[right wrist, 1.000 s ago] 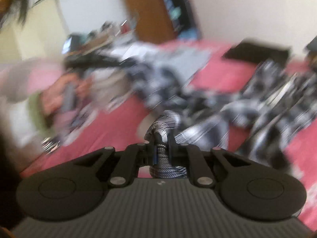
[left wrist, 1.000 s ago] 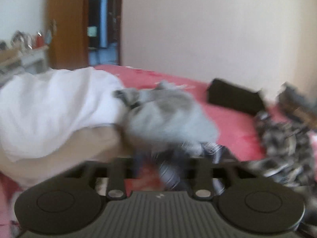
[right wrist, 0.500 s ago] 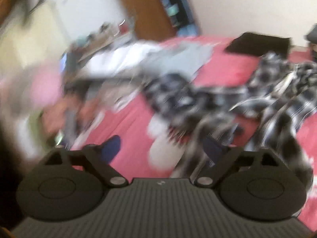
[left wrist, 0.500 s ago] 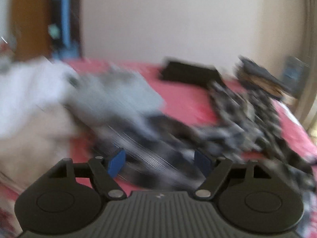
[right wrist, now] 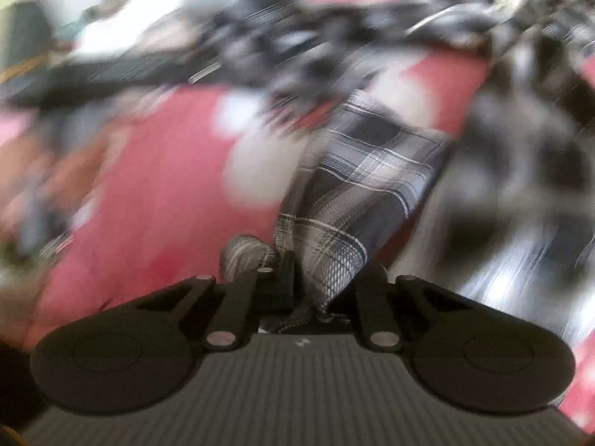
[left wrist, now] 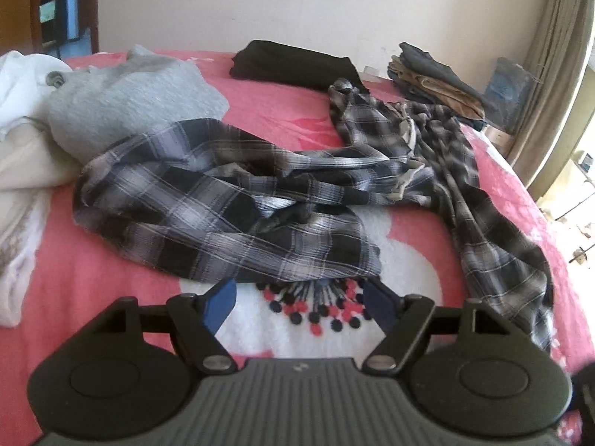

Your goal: Fold clothes

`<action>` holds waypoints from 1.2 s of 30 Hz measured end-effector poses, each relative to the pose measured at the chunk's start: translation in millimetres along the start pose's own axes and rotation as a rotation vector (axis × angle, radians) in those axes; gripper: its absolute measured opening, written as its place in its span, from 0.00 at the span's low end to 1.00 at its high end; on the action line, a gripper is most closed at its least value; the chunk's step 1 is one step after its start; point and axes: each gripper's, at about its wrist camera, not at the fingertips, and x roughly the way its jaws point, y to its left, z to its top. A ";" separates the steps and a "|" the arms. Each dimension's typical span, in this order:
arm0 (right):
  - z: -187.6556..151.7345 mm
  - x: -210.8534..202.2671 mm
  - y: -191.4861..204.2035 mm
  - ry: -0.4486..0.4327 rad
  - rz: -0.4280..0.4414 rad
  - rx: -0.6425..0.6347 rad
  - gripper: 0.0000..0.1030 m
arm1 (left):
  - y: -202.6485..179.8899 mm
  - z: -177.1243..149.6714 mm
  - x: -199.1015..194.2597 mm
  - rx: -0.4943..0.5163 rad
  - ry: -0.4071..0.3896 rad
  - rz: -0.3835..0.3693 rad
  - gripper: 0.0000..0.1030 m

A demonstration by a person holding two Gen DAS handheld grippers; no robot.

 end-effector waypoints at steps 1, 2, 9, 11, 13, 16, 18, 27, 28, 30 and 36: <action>-9.0 -2.2 8.8 0.054 0.088 -0.034 0.09 | -0.6 -0.1 1.8 0.004 0.004 -0.007 0.74; -17.0 -4.0 18.0 0.115 0.159 -0.077 0.12 | -1.3 -0.2 3.5 0.007 0.008 -0.014 0.74; -31.6 -9.1 58.6 0.422 0.223 -0.344 0.48 | -16.0 0.4 10.4 0.072 0.072 -0.090 0.74; -23.3 -18.9 58.2 0.404 0.186 -0.322 0.48 | -22.3 0.8 11.3 0.099 0.098 -0.117 0.74; -14.1 -42.3 56.5 0.351 0.161 -0.255 0.49 | -28.5 1.2 11.9 0.127 0.123 -0.145 0.74; 2.7 -84.7 48.6 0.216 0.184 -0.141 0.56 | -33.6 -2.2 5.4 0.201 0.122 -0.200 0.74; 10.0 -108.5 34.4 0.091 0.184 -0.040 0.58 | -33.7 -6.7 1.7 0.231 0.106 -0.237 0.74; 34.6 -90.8 37.3 -0.017 0.224 0.185 0.58 | 0.4 -10.8 -12.4 0.194 0.082 -0.356 0.74; 39.6 -75.2 56.1 0.097 0.203 0.134 0.58 | 6.2 -8.6 -13.7 0.176 0.073 -0.361 0.74; 44.4 -52.9 90.3 0.286 0.157 0.011 0.58 | 12.0 -6.1 -14.4 0.155 0.060 -0.383 0.74; 71.2 -49.0 115.4 0.332 -0.084 -0.064 0.67 | 6.9 -14.9 -9.0 0.167 0.090 -0.431 0.74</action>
